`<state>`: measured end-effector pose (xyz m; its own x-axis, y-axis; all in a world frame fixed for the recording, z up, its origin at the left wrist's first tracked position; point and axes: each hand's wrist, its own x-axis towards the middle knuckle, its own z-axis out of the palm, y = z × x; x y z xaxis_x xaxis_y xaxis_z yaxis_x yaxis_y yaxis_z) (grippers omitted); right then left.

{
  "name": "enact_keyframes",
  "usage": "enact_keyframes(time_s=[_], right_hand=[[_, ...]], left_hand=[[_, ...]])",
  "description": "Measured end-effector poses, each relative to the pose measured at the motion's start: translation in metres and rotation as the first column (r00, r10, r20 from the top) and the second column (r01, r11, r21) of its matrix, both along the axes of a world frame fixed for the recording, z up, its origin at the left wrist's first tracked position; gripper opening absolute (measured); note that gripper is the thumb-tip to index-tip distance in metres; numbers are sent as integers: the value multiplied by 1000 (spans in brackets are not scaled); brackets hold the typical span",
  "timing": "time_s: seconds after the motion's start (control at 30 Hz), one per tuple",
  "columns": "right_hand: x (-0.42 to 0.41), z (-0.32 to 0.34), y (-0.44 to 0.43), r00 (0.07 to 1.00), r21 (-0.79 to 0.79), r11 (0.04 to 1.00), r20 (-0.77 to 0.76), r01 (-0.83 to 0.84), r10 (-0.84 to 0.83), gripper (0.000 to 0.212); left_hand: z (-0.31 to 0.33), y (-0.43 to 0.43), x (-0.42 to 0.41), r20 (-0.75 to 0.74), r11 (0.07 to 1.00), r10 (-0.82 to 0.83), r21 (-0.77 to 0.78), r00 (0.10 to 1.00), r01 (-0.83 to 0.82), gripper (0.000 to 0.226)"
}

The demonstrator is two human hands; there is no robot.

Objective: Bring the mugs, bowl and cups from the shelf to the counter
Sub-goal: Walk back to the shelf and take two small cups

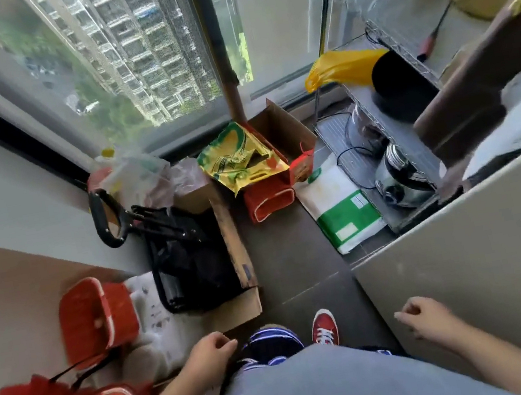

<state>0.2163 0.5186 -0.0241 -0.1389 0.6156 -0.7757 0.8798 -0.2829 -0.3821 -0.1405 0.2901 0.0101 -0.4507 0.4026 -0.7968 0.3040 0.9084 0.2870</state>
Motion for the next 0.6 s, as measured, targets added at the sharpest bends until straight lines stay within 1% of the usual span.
enact_keyframes(time_s=[0.07,0.17,0.27,0.37,0.47,0.53,0.6], right_hand=[[-37,14,34,999,10,1000,-38,-3,3,23],[-90,36,77,990,37,999,-143,5,0,21],[-132,64,116,984,119,993,-174,-13,34,20],[-167,91,157,960,160,983,-277,91,-44,19],[-194,120,197,927,235,945,-349,227,-136,23],[-209,141,223,896,272,907,-397,323,-200,22],[-221,163,249,857,309,858,-451,411,-249,21]], left_hand=[[3,25,-15,-8,1000,8,26,1000,-8,17],[12,80,-36,-12,996,-2,85,1000,3,19],[25,155,-63,41,980,-32,197,999,23,17],[42,245,-88,50,944,-148,304,988,126,13],[65,334,-111,64,889,-279,394,958,233,12],[89,387,-121,57,833,-385,451,921,321,12],[116,435,-126,11,748,-478,529,878,401,14]])
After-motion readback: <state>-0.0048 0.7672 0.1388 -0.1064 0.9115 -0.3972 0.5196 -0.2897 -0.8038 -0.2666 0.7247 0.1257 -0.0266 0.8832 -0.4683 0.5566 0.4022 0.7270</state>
